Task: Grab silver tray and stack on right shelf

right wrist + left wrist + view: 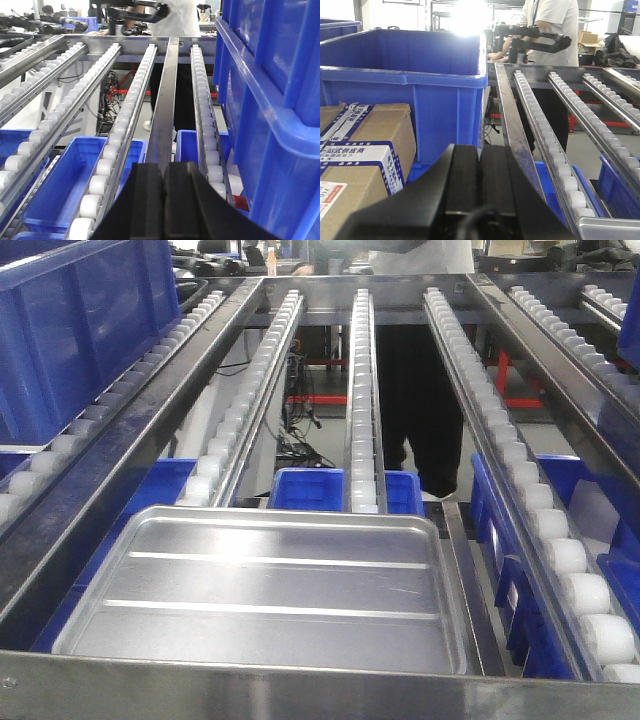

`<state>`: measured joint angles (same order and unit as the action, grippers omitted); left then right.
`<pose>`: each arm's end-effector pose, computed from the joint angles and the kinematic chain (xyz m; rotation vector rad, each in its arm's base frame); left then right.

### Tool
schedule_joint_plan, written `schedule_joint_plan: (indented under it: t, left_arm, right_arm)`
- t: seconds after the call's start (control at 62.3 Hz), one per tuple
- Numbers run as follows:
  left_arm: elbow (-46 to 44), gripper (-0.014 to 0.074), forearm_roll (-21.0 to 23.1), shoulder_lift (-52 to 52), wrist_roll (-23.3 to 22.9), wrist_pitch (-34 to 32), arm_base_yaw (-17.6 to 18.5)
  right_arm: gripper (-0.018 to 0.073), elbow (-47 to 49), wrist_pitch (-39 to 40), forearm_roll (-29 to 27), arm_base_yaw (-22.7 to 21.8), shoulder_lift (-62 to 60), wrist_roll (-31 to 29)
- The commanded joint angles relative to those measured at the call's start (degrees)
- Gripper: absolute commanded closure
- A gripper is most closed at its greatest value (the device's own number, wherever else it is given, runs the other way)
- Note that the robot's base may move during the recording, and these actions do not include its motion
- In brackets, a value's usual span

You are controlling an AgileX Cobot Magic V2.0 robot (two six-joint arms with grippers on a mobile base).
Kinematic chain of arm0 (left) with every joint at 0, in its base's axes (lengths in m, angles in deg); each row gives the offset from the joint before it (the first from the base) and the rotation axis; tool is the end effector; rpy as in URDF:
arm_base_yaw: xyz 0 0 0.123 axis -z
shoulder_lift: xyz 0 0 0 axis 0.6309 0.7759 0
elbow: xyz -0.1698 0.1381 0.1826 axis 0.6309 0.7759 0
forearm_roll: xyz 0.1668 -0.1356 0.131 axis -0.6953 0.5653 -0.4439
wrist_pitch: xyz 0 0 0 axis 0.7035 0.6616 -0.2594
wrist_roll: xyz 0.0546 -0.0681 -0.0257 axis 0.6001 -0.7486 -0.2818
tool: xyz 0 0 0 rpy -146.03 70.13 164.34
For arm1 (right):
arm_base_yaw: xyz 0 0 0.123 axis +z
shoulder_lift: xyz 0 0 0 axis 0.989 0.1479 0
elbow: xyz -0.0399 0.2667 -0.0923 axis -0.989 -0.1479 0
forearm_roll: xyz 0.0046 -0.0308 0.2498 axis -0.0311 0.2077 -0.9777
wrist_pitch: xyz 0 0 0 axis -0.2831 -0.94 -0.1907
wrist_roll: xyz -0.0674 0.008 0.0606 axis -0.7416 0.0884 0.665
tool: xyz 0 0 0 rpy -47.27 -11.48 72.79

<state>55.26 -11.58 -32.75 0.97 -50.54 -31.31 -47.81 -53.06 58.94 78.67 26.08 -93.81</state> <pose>0.0551 -0.0066 0.2127 0.0870 1.3939 -0.1060 0.0566 -0.0027 0.2034 0.0604 1.5096 -0.0132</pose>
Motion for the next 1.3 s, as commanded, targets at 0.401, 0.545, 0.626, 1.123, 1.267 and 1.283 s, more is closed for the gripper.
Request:
schedule_joint_plan:
  t: [0.401, 0.545, 0.626, 1.123, 1.267, 1.283]
  left_arm:
    - [1.0, 0.0689, 0.2, -0.8, 0.0, -5.1, 0.0]
    - [1.0, 0.0689, 0.2, -0.8, 0.0, -5.5, 0.0]
    - [1.0, 0.0689, 0.2, -0.8, 0.0, -7.0, 0.0]
    - [-15.4, 0.0689, 1.4, 2.6, 0.0, 8.0, 0.0]
    - [-28.4, 0.0689, 2.8, 10.5, 0.0, 24.9, 0.0]
    - [-29.9, 0.0689, 3.5, 11.9, 0.0, 26.8, 0.0]
  right_arm:
    - [0.051, 1.1, 4.7, 0.0, 0.1, -1.2, -0.3]
    - [0.051, 1.1, 4.9, 0.0, 0.1, -1.2, -0.3]
    - [0.051, 1.1, 5.0, 0.0, 0.1, -1.2, -0.3]
    - [0.051, 1.1, 7.3, 0.0, 0.1, -1.2, -0.3]
    - [0.051, 1.1, 7.2, 0.0, 0.1, -1.2, -0.3]
    - [0.051, 1.1, 7.2, 0.0, 0.1, -1.2, -0.3]
